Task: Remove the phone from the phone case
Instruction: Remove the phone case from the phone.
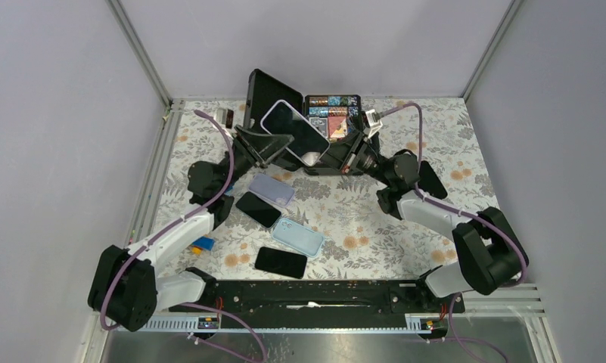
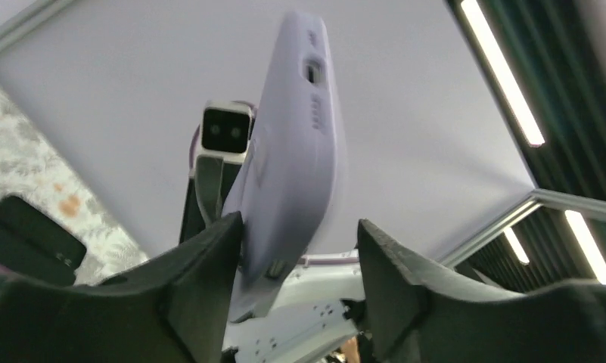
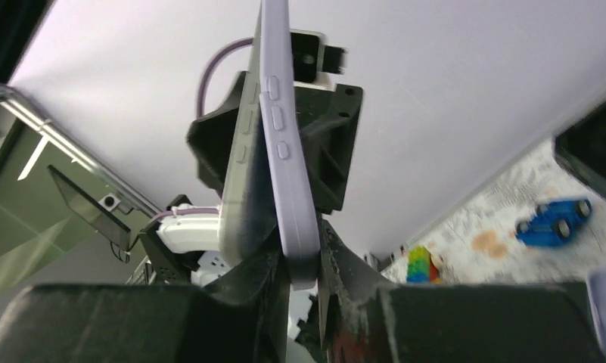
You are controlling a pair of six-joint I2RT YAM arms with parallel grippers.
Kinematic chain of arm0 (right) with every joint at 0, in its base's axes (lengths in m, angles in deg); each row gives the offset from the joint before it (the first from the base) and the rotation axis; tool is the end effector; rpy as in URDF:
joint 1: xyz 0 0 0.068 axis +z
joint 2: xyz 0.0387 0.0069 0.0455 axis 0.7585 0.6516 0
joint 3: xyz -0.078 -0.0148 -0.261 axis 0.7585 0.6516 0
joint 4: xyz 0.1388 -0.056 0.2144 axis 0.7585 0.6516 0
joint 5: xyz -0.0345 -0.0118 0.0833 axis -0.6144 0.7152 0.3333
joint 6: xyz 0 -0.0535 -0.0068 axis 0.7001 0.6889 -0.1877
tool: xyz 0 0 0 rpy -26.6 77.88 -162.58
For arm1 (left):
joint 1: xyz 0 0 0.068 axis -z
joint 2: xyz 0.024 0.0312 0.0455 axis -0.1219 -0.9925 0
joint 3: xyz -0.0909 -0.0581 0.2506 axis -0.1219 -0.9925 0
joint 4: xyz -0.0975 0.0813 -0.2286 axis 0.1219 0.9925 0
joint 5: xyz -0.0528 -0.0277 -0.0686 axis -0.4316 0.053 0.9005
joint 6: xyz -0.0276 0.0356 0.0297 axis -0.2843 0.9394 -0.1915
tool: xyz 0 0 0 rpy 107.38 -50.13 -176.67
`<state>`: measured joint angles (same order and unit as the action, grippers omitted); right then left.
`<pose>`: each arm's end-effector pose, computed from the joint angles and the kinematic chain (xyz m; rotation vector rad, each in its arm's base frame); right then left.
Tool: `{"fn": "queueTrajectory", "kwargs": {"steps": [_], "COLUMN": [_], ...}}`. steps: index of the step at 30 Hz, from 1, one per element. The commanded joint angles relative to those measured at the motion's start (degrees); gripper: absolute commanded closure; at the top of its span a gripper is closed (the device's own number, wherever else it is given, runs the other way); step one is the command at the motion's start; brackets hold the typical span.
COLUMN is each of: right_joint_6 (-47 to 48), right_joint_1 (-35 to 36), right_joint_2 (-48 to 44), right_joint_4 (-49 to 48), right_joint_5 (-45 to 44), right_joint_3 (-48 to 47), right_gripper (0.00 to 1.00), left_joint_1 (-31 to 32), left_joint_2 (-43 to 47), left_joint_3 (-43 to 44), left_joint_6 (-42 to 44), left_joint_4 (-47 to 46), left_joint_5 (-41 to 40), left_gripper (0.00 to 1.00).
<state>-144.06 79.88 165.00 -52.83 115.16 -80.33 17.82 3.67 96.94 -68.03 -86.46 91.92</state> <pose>0.2446 0.1690 0.3275 -0.3327 1.1871 1.8248 0.2235 -0.1218 0.3526 -0.1016 1.2834 -1.9095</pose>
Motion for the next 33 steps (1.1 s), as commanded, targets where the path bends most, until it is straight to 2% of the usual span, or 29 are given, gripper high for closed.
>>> {"fn": "queueTrajectory", "kwargs": {"steps": [1, 4, 10, 14, 18, 21, 23, 25, 27, 29, 33], "right_joint_6": [2.6, 3.6, 4.5, 4.3, 5.8, 9.6, 11.6, 13.0, 13.6, 13.9, 14.0], "right_joint_1": [-1.5, -1.6, -2.8, -4.3, -5.5, -5.7, -5.7, -5.7, -5.8, -5.8, -5.8], "right_joint_2": [-6.1, -9.8, -14.2, -15.6, -18.1, -22.3, -25.5, -28.7, -31.3, -33.2, -34.1], "right_joint_4": [4.6, 6.7, 9.2, 10.5, 16.1, 24.9, 31.5, 39.1, 47.3, 50.7, 55.5], "right_joint_5": [-5.7, -6.7, -8.4, -9.1, -9.9, -12.5, -14.6, -17.0, -20.6, -22.3, -23.1], "right_joint_3": [4.1, 7.9, 14.6, 18.0, 21.3, 23.7, 24.8, 25.1, 24.5, 24.2, 23.1], "right_gripper": [1.0, 1.0, 1.0, 1.0, 1.0, 1.0, 1.0, 1.0, 1.0, 1.0, 1.0], "left_joint_1": [2.4, 2.4, 2.4, 2.4, 2.4, 2.4, 2.9, 5.3, 9.7, 13.8, 20.4], "left_joint_2": [2.4, 0.5, -4.2, -5.1, -3.9, -1.5, 1.2, 4.1, 6.4, 7.1, 3.9], "left_joint_3": [-4.7, -6.5, -10.9, -14.1, -16.2, -16.2, -14.1, -9.9, -5.9, -3.4, 0.1], "left_joint_6": [8.4, 12.2, 15.3, 16.2, 19.1, 23.2, 26.9, 33.7, 40.8, 45.1, 49.6], "left_joint_4": [-0.1, 1.0, -2.5, -5.3, -2.1, 7.5, 20.4, 33.9, 43.3, 46.1, 47.7], "left_joint_5": [4.3, 4.3, 4.8, 4.7, 4.1, 1.9, -2.7, -9.6, -18.7, -24.3, -27.4], "left_gripper": [0.33, 0.17, 0.04, 0.03, 0.04, 0.05, 0.06, 0.07, 0.07, 0.06, 0.07]}}
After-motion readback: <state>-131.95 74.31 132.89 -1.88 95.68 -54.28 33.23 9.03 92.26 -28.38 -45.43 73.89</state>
